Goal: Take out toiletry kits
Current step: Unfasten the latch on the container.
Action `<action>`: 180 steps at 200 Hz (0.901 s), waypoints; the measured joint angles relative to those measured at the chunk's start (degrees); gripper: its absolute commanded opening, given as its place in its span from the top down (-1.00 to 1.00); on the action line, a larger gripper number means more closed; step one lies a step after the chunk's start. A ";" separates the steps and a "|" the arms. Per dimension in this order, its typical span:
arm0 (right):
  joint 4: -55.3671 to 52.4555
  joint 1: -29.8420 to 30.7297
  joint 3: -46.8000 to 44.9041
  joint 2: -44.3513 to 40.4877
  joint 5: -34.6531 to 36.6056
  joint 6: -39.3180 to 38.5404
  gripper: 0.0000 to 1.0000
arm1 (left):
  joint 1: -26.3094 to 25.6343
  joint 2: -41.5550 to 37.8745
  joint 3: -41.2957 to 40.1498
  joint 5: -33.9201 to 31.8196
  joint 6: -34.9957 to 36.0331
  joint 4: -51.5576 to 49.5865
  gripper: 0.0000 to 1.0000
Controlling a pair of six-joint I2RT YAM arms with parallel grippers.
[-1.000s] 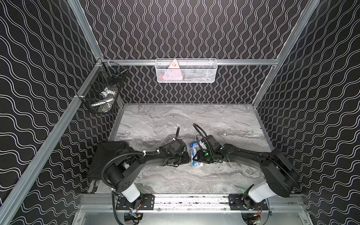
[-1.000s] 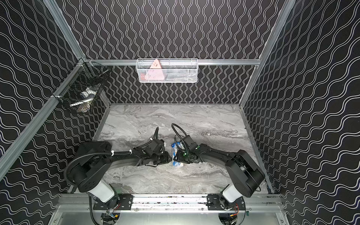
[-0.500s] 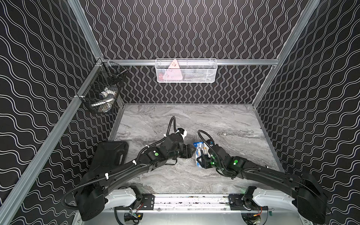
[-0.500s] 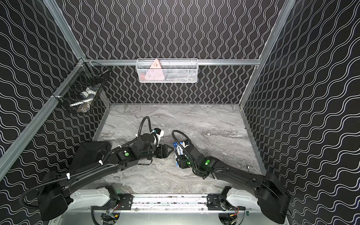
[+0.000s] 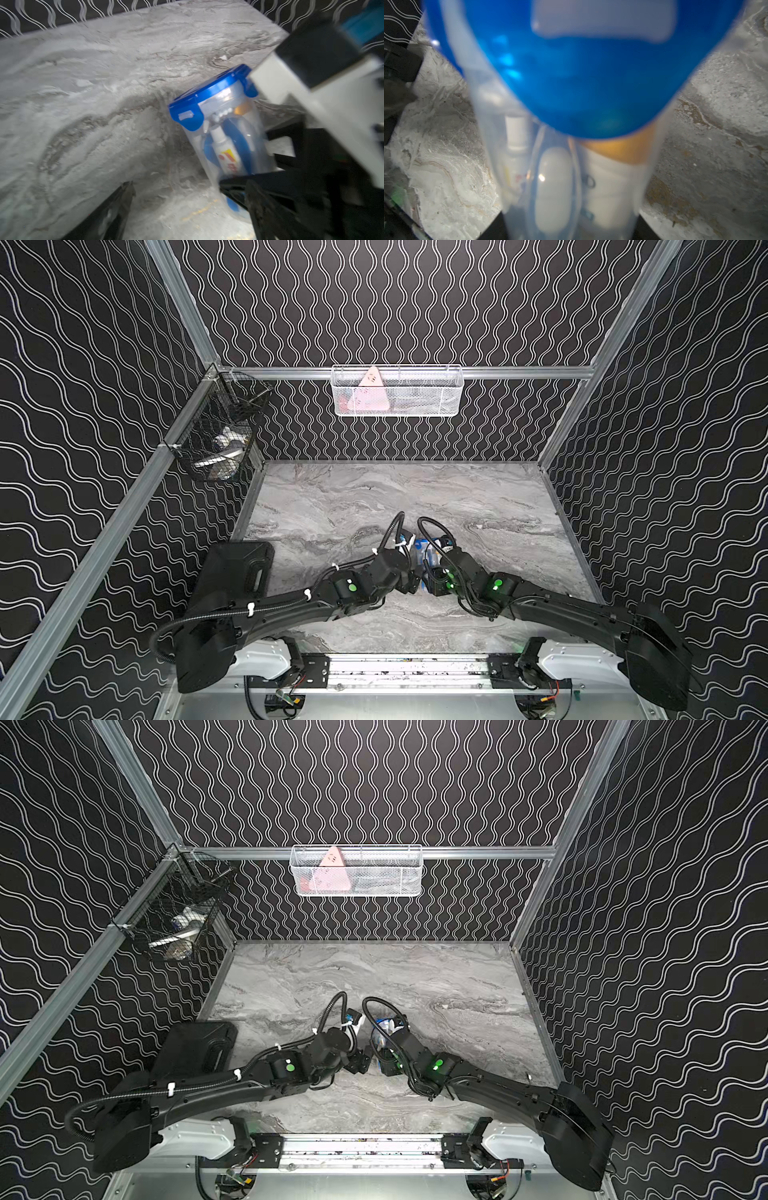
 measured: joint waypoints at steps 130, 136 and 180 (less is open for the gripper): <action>-1.68 -0.04 -0.46 0.50 -2.27 2.71 1.00 | -4.28 13.42 -7.23 -22.21 16.39 34.27 -0.46; -1.57 -0.04 -0.46 0.81 -2.64 2.71 1.00 | -4.28 13.42 -7.80 -22.16 16.37 35.45 -0.45; -1.31 0.33 -0.72 1.03 -2.62 3.17 1.00 | -3.50 14.53 -9.77 -20.28 16.06 42.01 -0.25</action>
